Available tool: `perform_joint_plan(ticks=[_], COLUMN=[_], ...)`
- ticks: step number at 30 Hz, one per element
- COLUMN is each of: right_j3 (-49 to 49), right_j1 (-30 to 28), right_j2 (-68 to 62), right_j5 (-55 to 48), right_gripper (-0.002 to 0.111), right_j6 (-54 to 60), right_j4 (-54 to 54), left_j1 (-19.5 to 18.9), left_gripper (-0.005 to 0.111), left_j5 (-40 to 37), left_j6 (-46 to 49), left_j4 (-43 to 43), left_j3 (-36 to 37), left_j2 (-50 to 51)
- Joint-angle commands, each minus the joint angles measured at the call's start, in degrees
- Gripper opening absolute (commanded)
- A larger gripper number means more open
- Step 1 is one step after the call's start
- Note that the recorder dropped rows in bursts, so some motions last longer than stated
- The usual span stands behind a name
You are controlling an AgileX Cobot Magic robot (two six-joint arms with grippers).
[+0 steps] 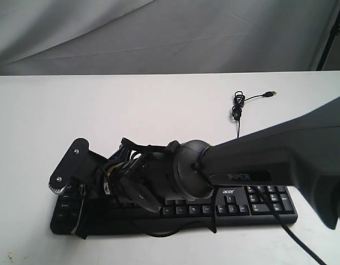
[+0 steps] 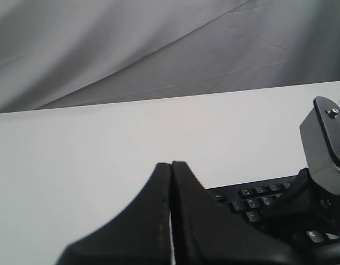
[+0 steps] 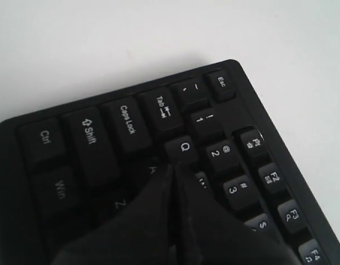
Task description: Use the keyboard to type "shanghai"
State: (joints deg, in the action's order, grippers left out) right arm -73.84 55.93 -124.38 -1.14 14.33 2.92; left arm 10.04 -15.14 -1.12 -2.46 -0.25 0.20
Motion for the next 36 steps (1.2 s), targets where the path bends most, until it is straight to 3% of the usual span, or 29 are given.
perform_joint_plan(ticks=[1,13,21,36], right_j3=[-0.3,3.0,14.7,15.4], right_j1=[0.1,-0.7,-4.8,-5.7], right_j2=[-0.6,9.1,14.6,12.1], right_j5=[-0.8,-6.1,2.0,3.8], right_gripper=[0.0,0.0,0.0,0.0], right_j6=[0.7,0.7,0.7,0.4], right_j4=[-0.3,2.1,-0.8,-0.8], left_j1=[0.2,0.2,0.2,0.2], left_gripper=[0.0,0.0,0.0,0.0], left_j5=[0.2,0.2,0.2,0.2], left_j6=[-0.2,-0.2,-0.2,-0.2], left_j4=[0.0,0.0,0.0,0.0], left_j3=[0.2,0.2,0.2,0.2], left_j2=[-0.2,-0.2,-0.2,-0.2])
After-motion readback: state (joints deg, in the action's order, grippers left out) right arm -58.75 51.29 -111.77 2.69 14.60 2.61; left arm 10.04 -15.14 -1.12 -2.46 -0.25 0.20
